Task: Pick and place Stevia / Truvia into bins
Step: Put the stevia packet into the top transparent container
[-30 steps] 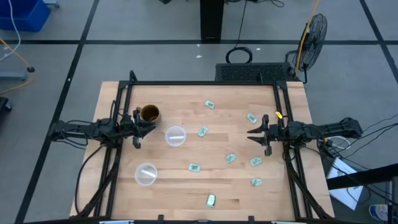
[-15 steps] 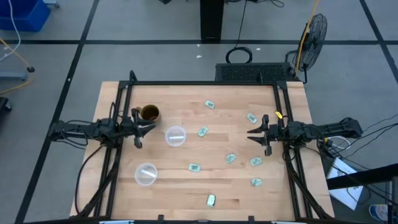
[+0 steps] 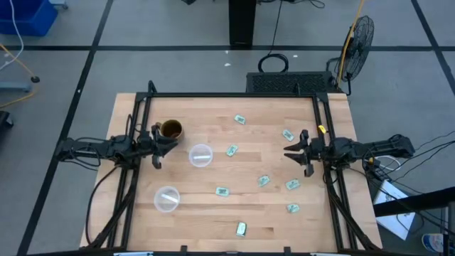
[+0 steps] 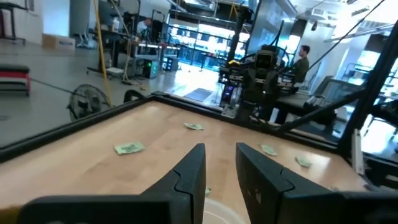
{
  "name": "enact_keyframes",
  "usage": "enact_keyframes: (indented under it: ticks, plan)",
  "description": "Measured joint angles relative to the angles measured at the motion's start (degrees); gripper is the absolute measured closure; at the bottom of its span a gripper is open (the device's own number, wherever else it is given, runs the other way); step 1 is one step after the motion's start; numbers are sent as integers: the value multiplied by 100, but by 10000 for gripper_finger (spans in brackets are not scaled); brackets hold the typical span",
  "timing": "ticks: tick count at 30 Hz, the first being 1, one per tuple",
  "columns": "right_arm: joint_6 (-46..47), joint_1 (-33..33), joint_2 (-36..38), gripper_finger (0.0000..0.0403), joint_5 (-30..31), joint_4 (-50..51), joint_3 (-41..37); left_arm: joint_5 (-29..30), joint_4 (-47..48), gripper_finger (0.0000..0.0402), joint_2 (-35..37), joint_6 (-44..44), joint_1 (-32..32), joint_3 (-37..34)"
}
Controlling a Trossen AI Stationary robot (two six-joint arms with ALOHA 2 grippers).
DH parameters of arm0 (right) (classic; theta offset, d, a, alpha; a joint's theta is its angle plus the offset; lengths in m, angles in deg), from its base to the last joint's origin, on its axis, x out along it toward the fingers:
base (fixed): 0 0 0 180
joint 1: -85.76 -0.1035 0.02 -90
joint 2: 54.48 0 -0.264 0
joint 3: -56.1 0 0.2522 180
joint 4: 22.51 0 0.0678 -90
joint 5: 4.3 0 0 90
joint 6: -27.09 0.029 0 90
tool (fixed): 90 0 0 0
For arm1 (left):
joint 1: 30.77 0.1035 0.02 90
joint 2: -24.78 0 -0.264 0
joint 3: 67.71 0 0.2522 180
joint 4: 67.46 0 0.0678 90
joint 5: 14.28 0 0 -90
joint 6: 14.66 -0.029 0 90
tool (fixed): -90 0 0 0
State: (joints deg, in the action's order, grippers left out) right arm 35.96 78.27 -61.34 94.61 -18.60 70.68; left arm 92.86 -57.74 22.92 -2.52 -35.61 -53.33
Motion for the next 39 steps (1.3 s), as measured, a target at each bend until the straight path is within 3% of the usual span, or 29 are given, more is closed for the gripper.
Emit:
enact_keyframes:
  ticks: [3, 11, 17, 24, 28, 32, 39]
  plan:
    - [-274, 4, -1, 300, 134, -53, 0, 258, -19, 309, 0, -11, 0, 0]
    - [-1115, 130, -300, 290, 1241, 101, 381, 456, -180, 309, -1, 20, -2, -2]
    - [-1127, 624, -1474, 242, 1683, 358, 1461, 773, -1246, 309, 1, -418, 0, 43]
    - [-267, 1349, -3128, 200, 2101, 1943, 2477, 995, -481, 309, -231, -508, 0, 903]
    - [-113, 1730, -3856, 198, 2113, 2430, 2599, 1438, 235, 309, -902, -568, 0, 1902]
    - [879, 2054, -4302, 204, 2286, 2510, 2549, 1913, 599, 309, -1866, -424, 0, 2851]
    - [1534, 2333, -4571, 213, 2269, 2470, 2066, 3606, 579, 309, -3349, -494, 36, 3658]
